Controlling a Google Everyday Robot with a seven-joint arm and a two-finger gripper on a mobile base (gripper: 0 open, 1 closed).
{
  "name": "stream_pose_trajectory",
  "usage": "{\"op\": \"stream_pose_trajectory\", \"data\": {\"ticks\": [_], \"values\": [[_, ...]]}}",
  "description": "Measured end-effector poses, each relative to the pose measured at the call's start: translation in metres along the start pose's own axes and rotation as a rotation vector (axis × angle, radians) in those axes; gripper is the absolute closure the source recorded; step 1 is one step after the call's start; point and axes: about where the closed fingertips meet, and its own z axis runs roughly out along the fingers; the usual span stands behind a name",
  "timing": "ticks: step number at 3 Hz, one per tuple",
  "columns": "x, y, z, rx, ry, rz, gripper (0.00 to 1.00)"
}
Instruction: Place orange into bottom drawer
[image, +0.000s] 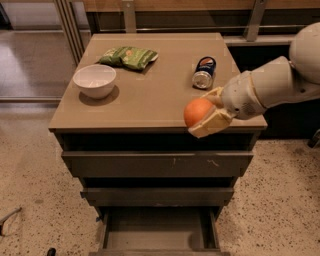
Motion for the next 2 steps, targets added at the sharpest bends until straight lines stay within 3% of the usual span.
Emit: {"op": "stream_pose_trajectory", "data": {"ticks": [1,2], "values": [[0.0171,0.0562,-0.0331,-0.096,-0.048,0.057,1.0],[0.0204,0.0629,-0.0394,-0.109,-0.055,0.071,1.0]]}}
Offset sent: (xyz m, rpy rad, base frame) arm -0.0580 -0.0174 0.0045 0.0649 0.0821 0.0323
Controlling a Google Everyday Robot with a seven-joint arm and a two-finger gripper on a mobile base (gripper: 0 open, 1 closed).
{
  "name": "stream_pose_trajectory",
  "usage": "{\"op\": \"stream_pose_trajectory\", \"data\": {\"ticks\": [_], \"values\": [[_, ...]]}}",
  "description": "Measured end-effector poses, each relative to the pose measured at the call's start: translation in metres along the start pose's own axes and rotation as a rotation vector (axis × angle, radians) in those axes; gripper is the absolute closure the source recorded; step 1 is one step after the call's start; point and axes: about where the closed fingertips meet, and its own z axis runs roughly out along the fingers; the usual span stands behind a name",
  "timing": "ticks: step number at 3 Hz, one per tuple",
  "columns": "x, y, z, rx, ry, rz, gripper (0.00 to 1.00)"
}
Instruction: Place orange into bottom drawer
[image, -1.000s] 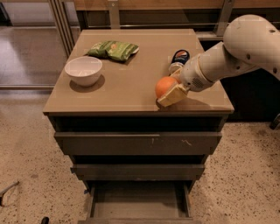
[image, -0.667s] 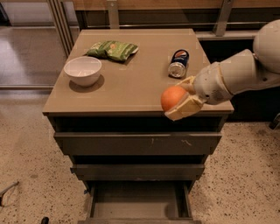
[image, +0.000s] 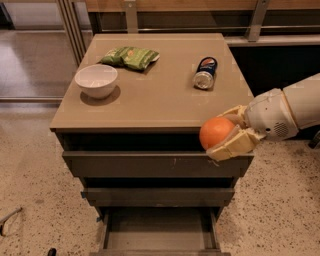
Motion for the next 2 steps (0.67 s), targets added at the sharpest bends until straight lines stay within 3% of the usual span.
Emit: {"op": "stream_pose_trajectory", "data": {"ticks": [1,2], "values": [[0.015,0.017,0.011,0.019,0.035,-0.031,1.0],[0.069,0.037,0.036,0.066,0.103,-0.073,1.0]]}}
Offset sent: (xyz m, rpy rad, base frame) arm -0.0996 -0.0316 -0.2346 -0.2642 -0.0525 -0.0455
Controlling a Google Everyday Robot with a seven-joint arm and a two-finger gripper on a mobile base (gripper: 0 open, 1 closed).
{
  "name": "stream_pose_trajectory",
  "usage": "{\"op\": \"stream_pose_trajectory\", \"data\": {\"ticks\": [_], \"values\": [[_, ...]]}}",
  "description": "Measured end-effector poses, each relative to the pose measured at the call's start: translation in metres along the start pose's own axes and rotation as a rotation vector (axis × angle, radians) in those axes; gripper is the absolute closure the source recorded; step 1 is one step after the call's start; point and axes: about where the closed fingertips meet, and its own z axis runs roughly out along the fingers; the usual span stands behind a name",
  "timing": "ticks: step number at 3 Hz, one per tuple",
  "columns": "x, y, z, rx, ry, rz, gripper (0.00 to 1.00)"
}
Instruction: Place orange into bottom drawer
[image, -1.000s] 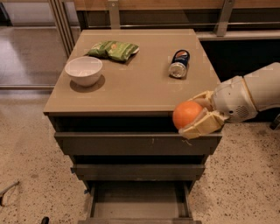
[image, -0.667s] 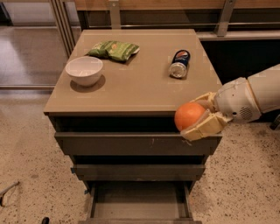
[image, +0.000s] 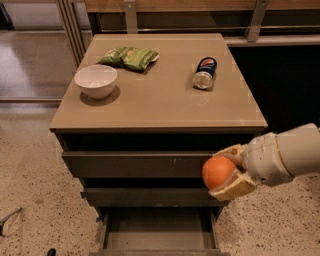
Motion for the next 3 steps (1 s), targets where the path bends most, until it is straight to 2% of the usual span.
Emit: {"op": "stream_pose_trajectory", "data": {"ticks": [1,2,3], "values": [[0.081,0.025,0.058,-0.043,0.064,0.033,1.0],[0.105,0.035,0.078,-0.066,0.075,0.051,1.0],[0.105,0.035,0.078,-0.066,0.075,0.051,1.0]]}}
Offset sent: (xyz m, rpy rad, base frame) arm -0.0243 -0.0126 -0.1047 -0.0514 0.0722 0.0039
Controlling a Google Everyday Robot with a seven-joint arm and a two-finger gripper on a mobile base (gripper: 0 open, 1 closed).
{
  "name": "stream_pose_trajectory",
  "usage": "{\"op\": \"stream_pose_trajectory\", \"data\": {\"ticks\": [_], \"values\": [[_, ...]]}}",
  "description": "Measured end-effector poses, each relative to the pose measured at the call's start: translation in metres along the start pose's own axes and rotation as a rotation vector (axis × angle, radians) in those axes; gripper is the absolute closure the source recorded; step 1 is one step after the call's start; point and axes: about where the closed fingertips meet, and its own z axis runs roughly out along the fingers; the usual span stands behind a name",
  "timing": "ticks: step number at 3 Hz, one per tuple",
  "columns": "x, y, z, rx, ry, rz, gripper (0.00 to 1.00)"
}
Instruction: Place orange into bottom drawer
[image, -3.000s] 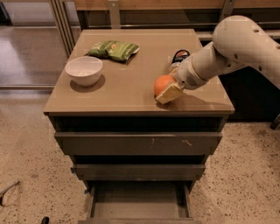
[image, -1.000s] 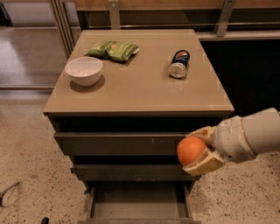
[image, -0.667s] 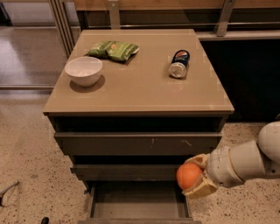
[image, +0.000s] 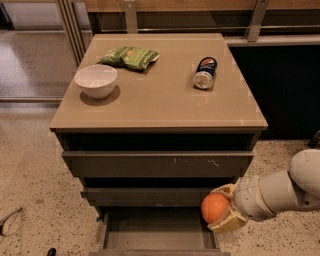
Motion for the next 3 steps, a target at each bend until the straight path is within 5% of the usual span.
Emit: {"op": "stream_pose_trajectory", "data": {"ticks": [1,2,3], "values": [[0.015,-0.006,0.017,-0.01,0.031,-0.035,1.0],[0.054,-0.022,0.087,0.013,0.015,-0.129,1.0],[0.084,-0.035,0.159,0.008,-0.039,-0.158,1.0]]}}
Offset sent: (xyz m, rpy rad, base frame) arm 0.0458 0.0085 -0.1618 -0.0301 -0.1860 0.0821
